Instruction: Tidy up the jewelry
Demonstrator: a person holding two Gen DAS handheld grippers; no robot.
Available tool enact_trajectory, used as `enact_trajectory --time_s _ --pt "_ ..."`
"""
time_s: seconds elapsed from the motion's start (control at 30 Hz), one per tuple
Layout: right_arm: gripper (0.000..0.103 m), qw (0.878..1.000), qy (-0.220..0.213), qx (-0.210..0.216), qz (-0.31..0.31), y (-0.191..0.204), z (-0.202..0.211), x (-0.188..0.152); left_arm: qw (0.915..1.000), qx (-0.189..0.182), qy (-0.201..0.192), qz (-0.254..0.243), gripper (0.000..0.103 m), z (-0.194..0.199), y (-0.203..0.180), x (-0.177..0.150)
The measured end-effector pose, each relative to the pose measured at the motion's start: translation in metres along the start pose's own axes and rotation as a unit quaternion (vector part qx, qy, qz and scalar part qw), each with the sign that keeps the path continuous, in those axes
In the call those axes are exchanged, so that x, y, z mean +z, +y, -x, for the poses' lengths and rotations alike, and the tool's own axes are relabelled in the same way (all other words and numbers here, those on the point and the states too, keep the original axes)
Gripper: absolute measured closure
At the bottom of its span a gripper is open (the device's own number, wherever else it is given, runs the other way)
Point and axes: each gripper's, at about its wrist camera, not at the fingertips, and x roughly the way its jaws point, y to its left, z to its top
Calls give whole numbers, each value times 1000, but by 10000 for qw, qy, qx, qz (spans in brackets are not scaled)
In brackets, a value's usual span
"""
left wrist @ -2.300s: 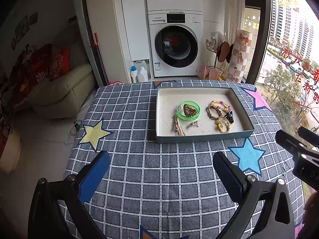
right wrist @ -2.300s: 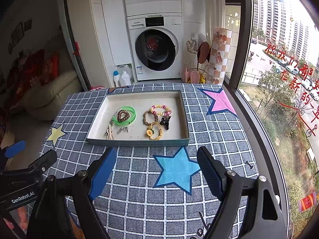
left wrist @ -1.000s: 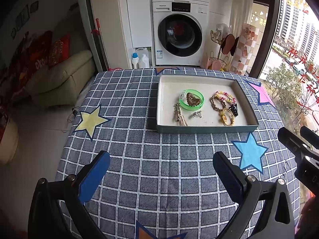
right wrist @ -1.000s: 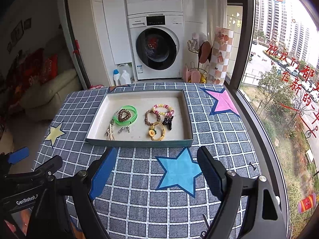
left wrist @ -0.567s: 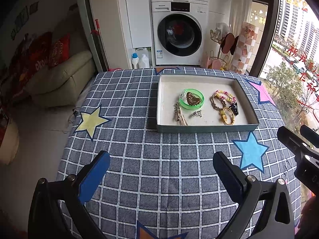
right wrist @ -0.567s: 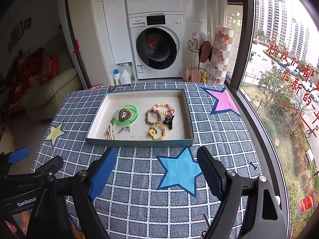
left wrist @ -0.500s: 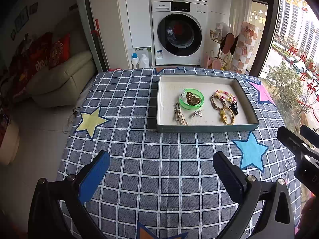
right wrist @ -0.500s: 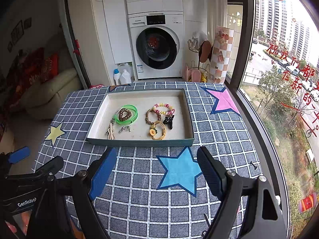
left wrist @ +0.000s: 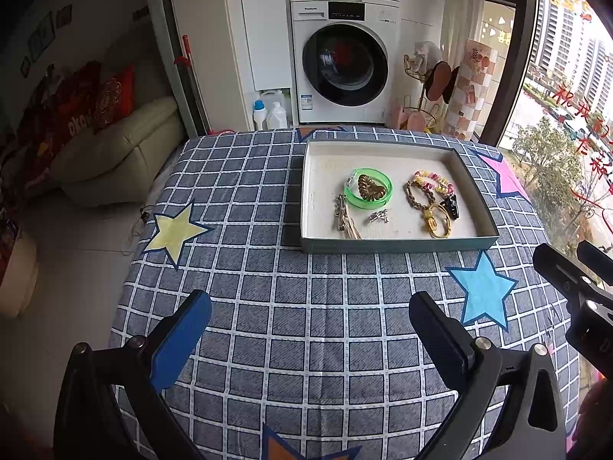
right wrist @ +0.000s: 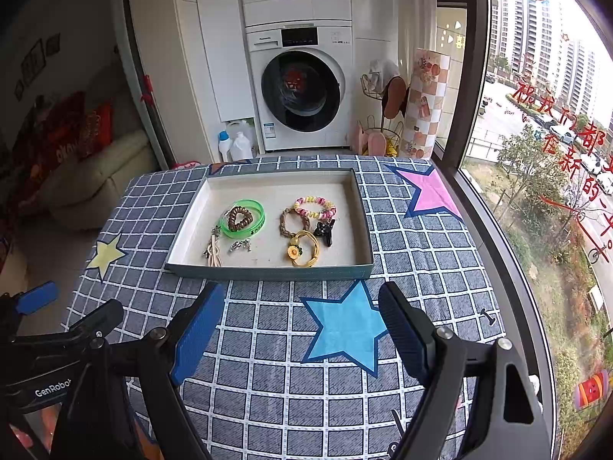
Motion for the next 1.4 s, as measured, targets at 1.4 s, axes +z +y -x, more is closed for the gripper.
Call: enact_trajectory --time_s 1.4 --pt "18 10000 22 18 8 -1 0 0 10000 -17 30 -8 0 2 -2 -2"
